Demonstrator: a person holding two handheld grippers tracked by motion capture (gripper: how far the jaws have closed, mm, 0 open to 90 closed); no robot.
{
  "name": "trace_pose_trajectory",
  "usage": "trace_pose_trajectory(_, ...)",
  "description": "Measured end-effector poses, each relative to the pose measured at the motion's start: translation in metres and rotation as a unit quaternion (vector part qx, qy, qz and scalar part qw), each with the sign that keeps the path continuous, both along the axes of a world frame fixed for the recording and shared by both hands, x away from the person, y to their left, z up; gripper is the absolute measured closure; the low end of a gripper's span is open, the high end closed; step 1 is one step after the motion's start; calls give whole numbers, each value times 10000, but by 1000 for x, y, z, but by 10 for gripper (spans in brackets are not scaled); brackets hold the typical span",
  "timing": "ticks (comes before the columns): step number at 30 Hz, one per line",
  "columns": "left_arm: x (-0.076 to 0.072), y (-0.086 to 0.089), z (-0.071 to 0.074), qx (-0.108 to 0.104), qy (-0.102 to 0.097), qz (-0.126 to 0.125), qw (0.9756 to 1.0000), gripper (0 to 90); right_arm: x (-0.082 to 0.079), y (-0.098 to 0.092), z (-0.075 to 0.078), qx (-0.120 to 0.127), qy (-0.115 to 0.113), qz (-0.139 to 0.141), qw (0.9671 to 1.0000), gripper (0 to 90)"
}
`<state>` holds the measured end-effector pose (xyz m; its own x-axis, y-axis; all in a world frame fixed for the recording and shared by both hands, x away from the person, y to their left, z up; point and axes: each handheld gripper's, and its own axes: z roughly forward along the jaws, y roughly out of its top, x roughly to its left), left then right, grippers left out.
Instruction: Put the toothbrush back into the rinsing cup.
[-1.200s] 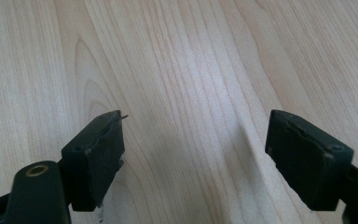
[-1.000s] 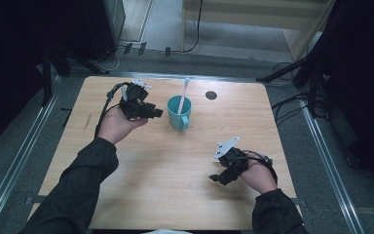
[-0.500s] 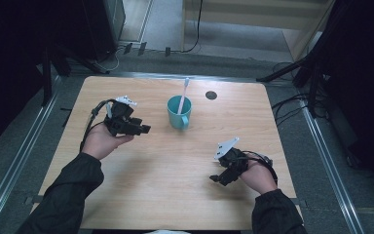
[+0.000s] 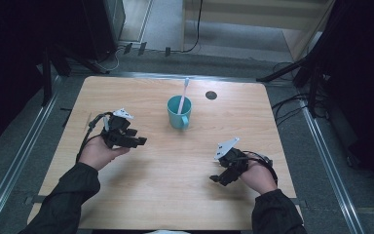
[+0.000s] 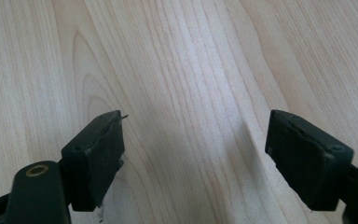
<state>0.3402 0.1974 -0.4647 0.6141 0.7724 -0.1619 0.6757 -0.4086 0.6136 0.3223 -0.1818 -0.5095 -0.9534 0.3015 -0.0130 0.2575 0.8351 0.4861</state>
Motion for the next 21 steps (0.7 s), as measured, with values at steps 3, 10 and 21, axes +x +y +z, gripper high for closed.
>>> trace_pose_trajectory(3,-4,3,-3,61,-13,9,10000,437,0,1,0,8,-7,32,10000,192)
trace_pose_trajectory(10,-12,13,-8,7,4,139,9999,428,1,4,1,0,-20,61,10000,192)
trace_pose_trajectory(21,-21,32,-10,56,35,331,9994,413,5,10,0,1,-32,164,9999,192)
